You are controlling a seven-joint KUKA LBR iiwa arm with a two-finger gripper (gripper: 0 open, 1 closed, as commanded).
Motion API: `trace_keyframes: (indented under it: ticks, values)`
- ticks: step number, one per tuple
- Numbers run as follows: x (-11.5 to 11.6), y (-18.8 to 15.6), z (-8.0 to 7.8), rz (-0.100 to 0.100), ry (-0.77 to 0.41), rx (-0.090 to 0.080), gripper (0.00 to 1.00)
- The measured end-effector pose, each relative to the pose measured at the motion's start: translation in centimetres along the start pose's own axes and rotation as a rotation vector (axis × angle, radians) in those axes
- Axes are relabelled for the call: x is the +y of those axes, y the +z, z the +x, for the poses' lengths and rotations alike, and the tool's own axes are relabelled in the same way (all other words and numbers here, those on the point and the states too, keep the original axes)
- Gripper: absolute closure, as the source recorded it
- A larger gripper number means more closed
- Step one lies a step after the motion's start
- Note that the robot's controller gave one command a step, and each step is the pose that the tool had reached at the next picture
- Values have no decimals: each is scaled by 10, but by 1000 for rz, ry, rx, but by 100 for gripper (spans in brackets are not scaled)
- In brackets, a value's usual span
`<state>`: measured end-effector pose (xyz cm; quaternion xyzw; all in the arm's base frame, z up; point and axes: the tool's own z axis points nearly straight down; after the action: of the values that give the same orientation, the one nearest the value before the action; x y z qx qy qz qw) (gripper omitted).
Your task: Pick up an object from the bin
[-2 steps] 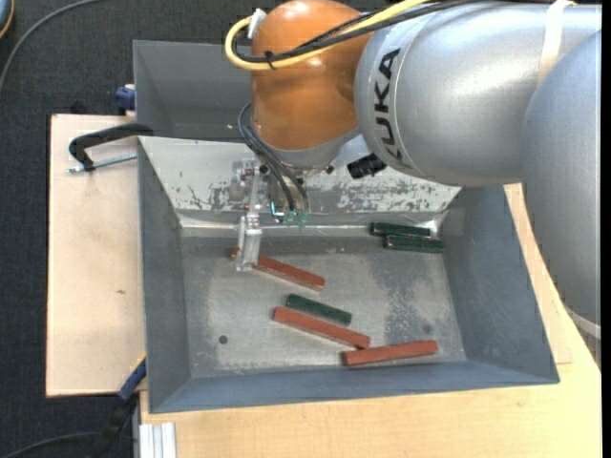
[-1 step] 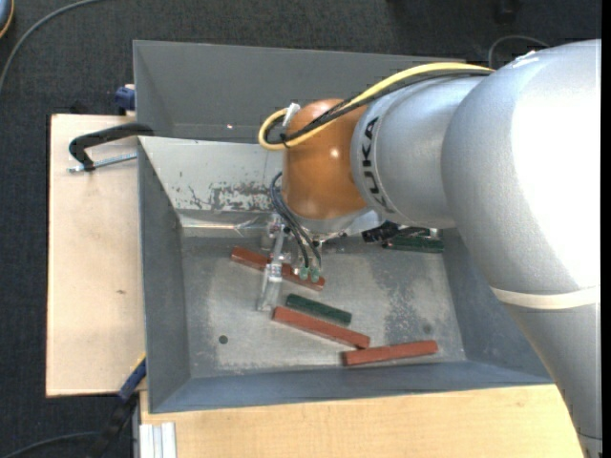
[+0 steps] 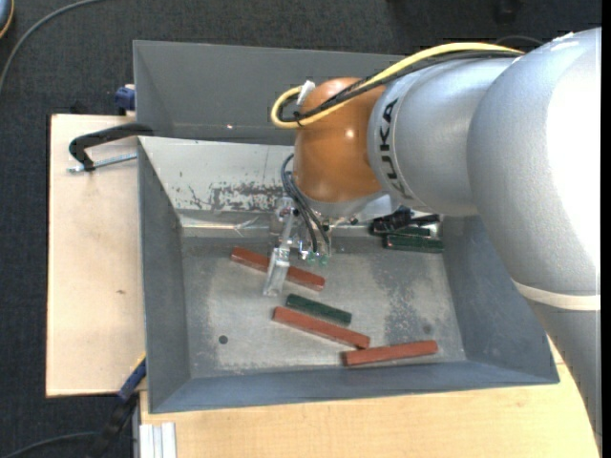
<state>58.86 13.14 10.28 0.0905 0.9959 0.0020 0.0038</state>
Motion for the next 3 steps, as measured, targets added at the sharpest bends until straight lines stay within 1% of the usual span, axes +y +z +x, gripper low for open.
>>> trace_keyframes:
  ticks: [1, 2, 3]
  values:
    - [1, 2, -6, 1, 183, 3, 0]
    - [-3, 33, 10, 6, 383, 10, 0]
    - [-2, 32, 9, 4, 382, 8, 0]
